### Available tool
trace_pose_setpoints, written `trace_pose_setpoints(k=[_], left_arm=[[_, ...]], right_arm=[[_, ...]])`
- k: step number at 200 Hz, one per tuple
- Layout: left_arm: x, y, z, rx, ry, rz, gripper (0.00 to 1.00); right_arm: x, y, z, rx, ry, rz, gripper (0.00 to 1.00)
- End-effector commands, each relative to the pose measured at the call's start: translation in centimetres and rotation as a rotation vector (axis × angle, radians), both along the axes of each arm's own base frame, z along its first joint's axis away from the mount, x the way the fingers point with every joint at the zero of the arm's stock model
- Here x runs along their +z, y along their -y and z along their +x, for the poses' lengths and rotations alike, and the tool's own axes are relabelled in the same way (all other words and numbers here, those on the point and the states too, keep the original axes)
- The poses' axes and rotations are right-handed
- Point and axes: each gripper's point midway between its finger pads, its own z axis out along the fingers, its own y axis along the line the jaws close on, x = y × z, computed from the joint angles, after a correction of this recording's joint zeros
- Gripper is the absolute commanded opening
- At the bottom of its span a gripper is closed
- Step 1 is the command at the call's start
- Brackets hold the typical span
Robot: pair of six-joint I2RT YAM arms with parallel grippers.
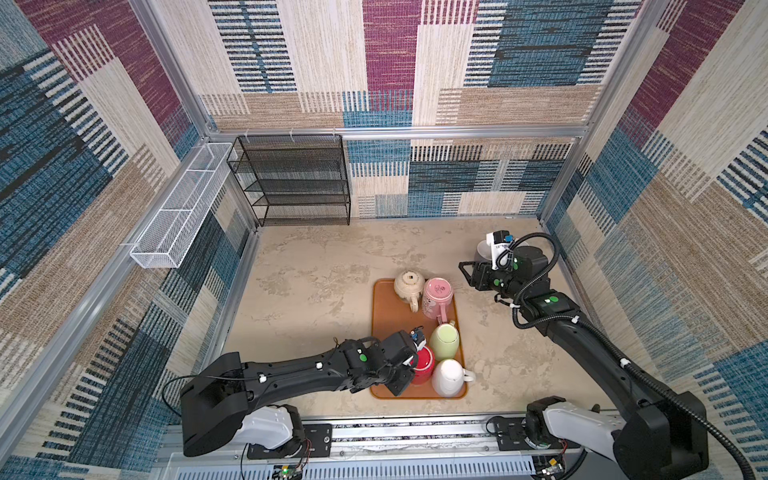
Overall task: Turn the mug right side up
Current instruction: 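Lower the left gripper onto the upside-down red mug's base, then grasp the red mug with the left gripper and lift it off the tray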
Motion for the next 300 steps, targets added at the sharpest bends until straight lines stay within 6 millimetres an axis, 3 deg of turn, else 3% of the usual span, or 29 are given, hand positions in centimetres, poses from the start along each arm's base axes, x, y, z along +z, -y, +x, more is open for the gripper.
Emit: trace_pose_setpoints(k=[1, 97, 225, 300], left_arm=[[0.2, 0.4, 0.5, 0.027, 0.011, -0.012, 0.40], [-0.7, 0.3, 0.6, 0.027, 0.008, 0.008, 0.30], [0.2, 0.6, 0.7, 0.013, 0.027, -0.017, 0.00], [2.2, 0.0, 1.3, 0.027, 0.088, -0.043, 0.00]], right_arm=[[0.5, 0.1, 0.2, -0.006, 0.022, -0.002, 0.55], [0.1, 0.2, 0.2, -0.011, 0.012, -0.006, 0.55], [0.1, 0.2, 0.1, -0.010, 0.005, -0.009, 0.55], [0.1, 0.0, -0.1, 0.000, 0.002, -0.004, 0.55]])
